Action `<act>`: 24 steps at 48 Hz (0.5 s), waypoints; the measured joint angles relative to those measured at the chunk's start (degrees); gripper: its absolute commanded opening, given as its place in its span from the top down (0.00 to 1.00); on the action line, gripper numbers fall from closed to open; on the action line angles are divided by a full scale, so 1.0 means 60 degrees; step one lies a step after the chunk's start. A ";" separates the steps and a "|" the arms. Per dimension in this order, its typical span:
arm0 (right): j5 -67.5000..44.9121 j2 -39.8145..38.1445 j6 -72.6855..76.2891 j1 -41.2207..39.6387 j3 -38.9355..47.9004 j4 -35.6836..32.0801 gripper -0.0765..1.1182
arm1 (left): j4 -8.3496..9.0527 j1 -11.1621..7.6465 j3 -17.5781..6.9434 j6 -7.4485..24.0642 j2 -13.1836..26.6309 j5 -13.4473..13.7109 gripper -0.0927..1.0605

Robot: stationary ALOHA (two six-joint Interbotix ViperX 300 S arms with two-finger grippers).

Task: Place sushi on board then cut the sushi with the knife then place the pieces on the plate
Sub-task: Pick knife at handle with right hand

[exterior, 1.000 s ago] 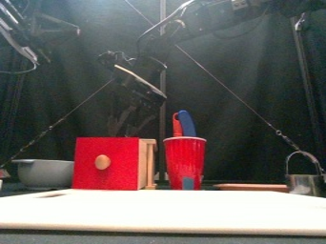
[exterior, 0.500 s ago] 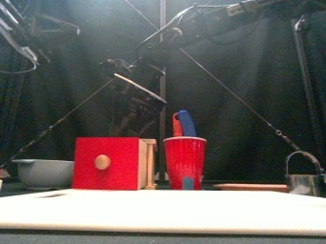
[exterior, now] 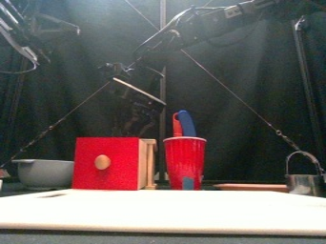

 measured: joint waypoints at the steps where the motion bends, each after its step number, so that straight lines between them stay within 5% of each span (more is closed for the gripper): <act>1: 0.0015 0.0000 0.0000 0.0000 0.0000 0.0000 0.32 | -0.0015 0.0000 0.0000 0.0000 0.0015 0.0000 0.87; 24: 0.0967 0.0044 -0.0161 0.0337 -0.0981 -0.0249 0.36 | -0.0015 0.0029 0.0029 0.0000 0.0015 0.0000 0.87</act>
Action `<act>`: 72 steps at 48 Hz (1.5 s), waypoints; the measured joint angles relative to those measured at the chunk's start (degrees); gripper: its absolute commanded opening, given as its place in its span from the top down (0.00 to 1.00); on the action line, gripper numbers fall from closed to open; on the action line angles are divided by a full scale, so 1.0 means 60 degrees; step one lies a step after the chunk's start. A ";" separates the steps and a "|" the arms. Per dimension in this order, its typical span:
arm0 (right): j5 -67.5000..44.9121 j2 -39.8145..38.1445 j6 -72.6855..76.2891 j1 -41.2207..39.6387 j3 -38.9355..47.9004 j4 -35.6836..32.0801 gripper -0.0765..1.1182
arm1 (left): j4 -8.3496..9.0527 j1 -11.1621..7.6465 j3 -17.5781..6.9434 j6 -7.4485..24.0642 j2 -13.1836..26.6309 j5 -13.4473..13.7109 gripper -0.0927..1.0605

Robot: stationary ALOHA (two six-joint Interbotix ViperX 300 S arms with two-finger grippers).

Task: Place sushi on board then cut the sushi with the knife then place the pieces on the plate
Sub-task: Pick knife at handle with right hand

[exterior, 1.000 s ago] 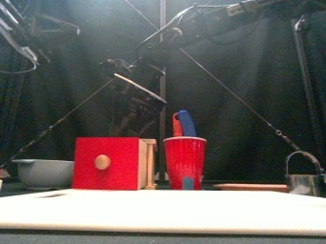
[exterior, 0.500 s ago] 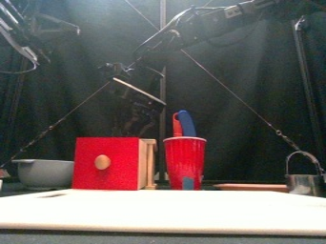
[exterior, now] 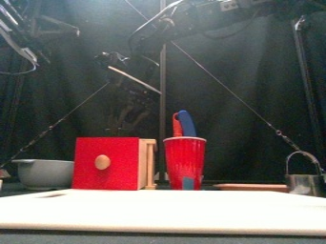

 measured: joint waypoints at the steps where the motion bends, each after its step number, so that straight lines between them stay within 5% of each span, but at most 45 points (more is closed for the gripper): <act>1: 0.0073 0.0000 0.0000 0.0044 -0.0044 -0.0044 0.36 | 0.0000 0.0000 0.0000 0.0000 -0.0015 0.0000 0.87; 36: 0.4922 -0.1187 0.0029 0.3501 -0.1084 -0.4146 0.36 | -0.0161 0.0015 0.0029 0.0000 0.0000 0.0000 0.87; 53: 0.5962 -0.1201 0.0527 0.4907 0.1025 -0.4058 0.36 | -0.0410 0.0088 0.0029 0.0000 0.0000 0.0000 0.87; 72: 0.4219 -0.1084 0.2051 0.4937 0.3281 -0.3940 0.36 | -0.0454 0.0146 -0.0073 0.0000 0.0044 -0.0103 0.87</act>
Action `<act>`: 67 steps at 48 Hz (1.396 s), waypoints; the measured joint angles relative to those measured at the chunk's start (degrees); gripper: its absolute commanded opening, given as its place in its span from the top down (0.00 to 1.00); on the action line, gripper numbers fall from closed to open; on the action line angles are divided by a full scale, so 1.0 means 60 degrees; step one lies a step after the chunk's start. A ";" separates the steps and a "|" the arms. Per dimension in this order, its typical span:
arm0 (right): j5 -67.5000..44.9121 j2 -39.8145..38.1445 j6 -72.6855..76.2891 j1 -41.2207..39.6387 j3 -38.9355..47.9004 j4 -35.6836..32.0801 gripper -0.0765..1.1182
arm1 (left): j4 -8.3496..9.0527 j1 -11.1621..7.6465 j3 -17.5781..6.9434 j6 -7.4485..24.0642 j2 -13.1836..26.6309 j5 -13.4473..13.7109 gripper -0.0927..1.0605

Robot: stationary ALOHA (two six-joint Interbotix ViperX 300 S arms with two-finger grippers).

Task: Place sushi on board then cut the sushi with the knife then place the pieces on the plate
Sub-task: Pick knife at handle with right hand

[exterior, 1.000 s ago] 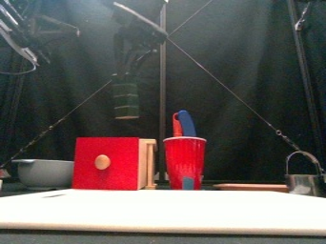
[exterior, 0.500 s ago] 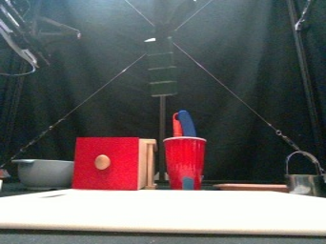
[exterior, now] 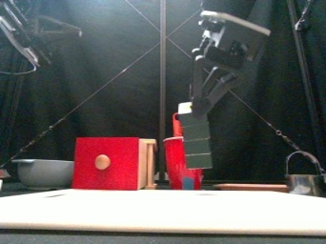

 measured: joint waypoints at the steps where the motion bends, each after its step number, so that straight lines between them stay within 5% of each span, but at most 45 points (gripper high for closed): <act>1: -0.0073 0.0044 0.0015 0.0015 0.0059 -0.0103 0.36 | 0.0000 -0.0015 0.0000 0.0000 0.0015 0.0000 0.87; 13: -0.0249 0.0483 -0.0015 0.0015 0.0264 -0.1333 0.36 | -0.0015 0.0000 0.0000 -0.0015 0.0088 -0.0015 0.87; 36: -0.0557 0.1128 -0.0029 0.0029 0.0073 -0.1450 0.35 | -0.0073 0.0000 0.0000 -0.0015 0.0103 -0.0015 0.87; 44: -0.0981 0.1128 -0.0059 0.0088 -0.0073 -0.0806 0.32 | -0.0073 0.0000 0.0000 -0.0029 0.0103 -0.0015 0.87; 55: -0.1567 0.1157 -0.0249 0.0132 -0.0088 0.0806 0.15 | -0.0103 0.0000 0.0000 -0.0015 0.0103 -0.0015 0.87; 67: -0.1567 0.1157 -0.0264 0.0146 -0.0381 0.1055 0.07 | -0.0103 0.0000 0.0000 -0.0029 0.0103 -0.0015 0.87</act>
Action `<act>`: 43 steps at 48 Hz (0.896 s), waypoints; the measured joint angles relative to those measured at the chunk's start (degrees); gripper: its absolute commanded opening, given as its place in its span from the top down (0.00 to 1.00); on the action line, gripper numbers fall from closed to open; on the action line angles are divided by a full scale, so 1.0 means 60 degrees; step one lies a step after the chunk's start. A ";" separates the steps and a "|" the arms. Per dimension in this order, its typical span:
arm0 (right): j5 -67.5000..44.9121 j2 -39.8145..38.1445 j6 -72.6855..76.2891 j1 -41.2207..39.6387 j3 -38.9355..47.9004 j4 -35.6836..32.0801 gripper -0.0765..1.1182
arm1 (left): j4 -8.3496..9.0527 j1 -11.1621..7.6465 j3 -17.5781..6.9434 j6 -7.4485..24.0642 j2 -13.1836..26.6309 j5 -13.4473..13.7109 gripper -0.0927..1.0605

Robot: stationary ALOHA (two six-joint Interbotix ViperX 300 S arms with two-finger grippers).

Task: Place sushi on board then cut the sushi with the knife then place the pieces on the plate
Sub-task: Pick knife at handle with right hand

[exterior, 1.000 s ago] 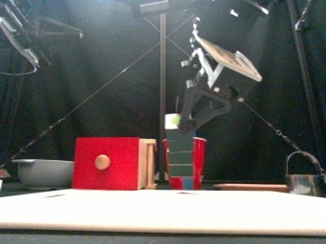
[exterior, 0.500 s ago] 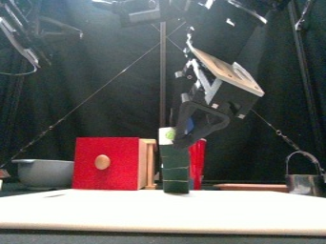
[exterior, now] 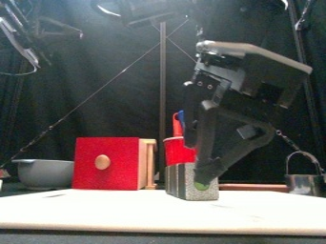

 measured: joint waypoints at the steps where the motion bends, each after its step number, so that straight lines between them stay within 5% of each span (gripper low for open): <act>1: 0.0015 0.0000 0.0015 0.0000 -0.0073 0.0000 0.07 | 0.0000 0.0000 0.0000 0.0000 0.0000 0.0000 0.87; 14: 0.0381 -0.0674 0.0498 -0.0044 -0.0381 -0.0073 0.07 | 0.0000 -0.0015 0.0000 0.0000 0.0000 0.0015 0.87; 32: 0.0498 -0.3486 0.1406 -0.0601 0.1201 -0.0205 0.07 | 0.0000 0.0000 0.0000 0.0000 0.0000 0.0000 0.87; 43: -0.0322 -0.5215 0.1392 -0.1436 0.2446 0.1172 0.08 | 0.0000 0.0000 0.0000 0.0000 0.0015 0.0015 0.87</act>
